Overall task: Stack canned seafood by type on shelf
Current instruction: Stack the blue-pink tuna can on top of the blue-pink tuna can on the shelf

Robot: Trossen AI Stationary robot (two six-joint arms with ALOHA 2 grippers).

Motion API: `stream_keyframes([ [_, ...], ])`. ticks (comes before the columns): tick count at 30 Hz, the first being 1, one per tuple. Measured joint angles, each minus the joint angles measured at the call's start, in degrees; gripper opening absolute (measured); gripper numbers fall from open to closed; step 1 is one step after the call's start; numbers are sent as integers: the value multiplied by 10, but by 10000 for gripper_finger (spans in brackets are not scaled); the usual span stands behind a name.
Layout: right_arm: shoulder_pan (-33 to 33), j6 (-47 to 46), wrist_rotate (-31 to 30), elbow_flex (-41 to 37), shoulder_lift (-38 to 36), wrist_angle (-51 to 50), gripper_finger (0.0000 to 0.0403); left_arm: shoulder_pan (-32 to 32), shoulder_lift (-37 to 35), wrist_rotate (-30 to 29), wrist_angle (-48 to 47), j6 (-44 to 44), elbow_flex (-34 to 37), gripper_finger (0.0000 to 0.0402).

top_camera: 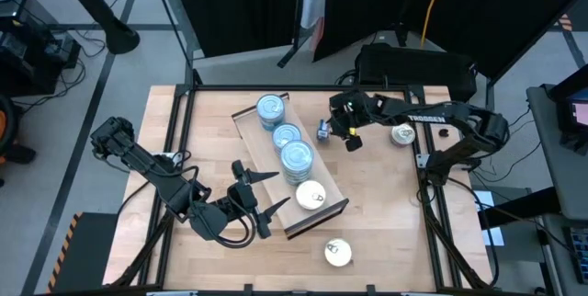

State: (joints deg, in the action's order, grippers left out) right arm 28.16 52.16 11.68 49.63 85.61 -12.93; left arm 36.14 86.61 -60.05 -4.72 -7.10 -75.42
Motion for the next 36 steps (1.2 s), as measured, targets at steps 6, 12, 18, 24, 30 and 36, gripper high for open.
stream_keyframes([
  [6, 0, -3, 0, 25, 16, -38, 150, 0, 0, 0, -4, 0, 0, 306],
  [12, 3, -17, -1, 25, 16, -60, 146, 0, 0, 0, -5, 0, 0, 306],
  [18, 7, -19, -1, 26, 19, -61, 146, 0, 0, 0, -4, 0, 0, 306],
  [24, 7, -68, 0, 26, 19, -64, 146, 0, 0, 0, -3, 0, 0, 306],
  [30, 4, -124, 3, 27, 19, -79, 146, 0, 0, 0, -3, 0, 0, 306],
  [36, -9, -161, 4, 26, 1, -110, 146, 0, 0, 0, -3, 0, 0, 306],
])
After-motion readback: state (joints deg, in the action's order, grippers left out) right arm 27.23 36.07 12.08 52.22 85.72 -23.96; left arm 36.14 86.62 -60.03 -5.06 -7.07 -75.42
